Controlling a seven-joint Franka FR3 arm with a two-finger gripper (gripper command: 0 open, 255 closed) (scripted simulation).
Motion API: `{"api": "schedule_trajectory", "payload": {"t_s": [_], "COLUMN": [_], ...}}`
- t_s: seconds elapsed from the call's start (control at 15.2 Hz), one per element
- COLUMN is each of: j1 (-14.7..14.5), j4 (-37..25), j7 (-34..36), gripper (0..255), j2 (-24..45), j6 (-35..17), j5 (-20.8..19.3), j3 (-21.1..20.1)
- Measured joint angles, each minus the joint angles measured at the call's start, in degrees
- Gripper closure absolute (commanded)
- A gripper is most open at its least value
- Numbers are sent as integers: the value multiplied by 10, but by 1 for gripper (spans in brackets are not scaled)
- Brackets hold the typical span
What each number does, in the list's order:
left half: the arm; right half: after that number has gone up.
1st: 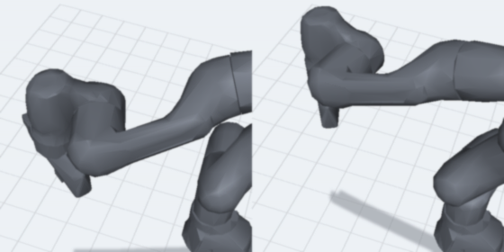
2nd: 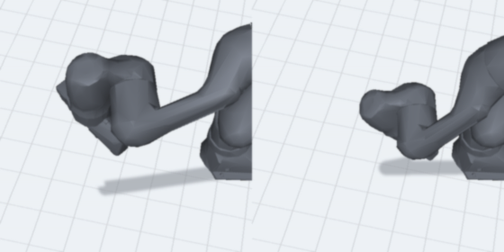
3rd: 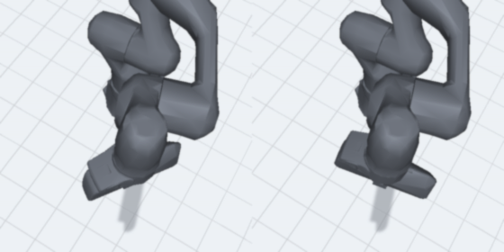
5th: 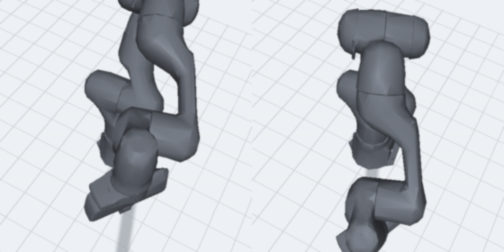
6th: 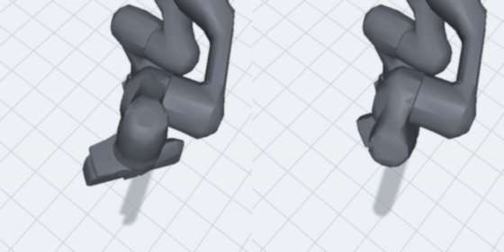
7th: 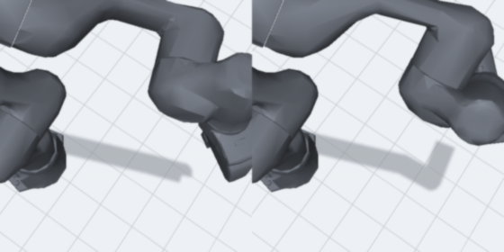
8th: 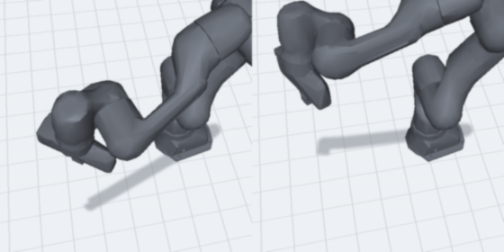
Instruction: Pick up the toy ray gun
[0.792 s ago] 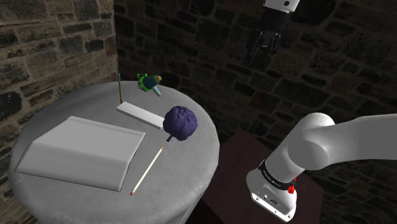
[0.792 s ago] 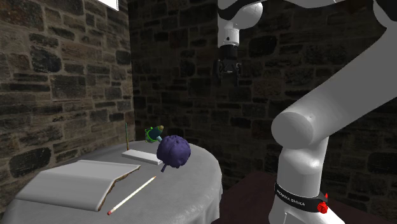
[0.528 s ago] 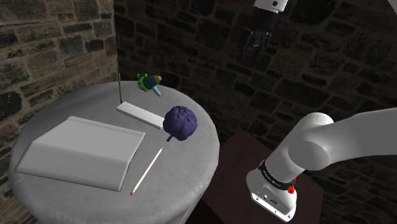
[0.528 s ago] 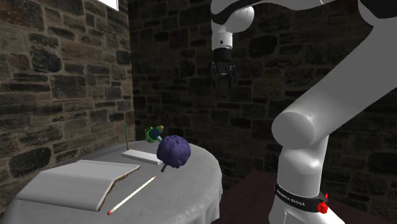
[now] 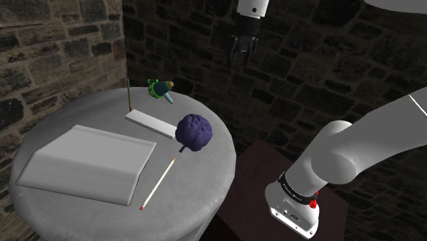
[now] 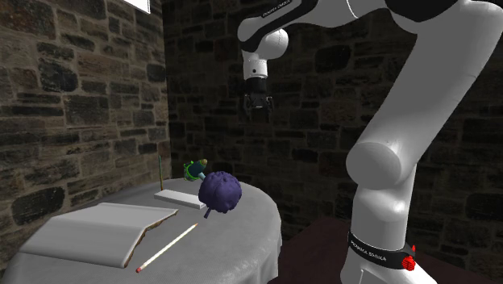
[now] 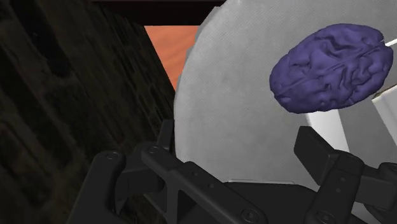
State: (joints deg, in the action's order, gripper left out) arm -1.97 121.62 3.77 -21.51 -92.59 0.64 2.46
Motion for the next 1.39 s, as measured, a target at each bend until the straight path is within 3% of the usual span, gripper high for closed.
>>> {"api": "schedule_trajectory", "payload": {"t_s": [0.79,1.39], "j1": [-29,-51], "j4": [-211,-457], "j7": [-23,-37], "gripper": [0,0], "j2": [283,512], "j6": [-27,25], "j5": [8,1], "j3": [-24,-42]}}
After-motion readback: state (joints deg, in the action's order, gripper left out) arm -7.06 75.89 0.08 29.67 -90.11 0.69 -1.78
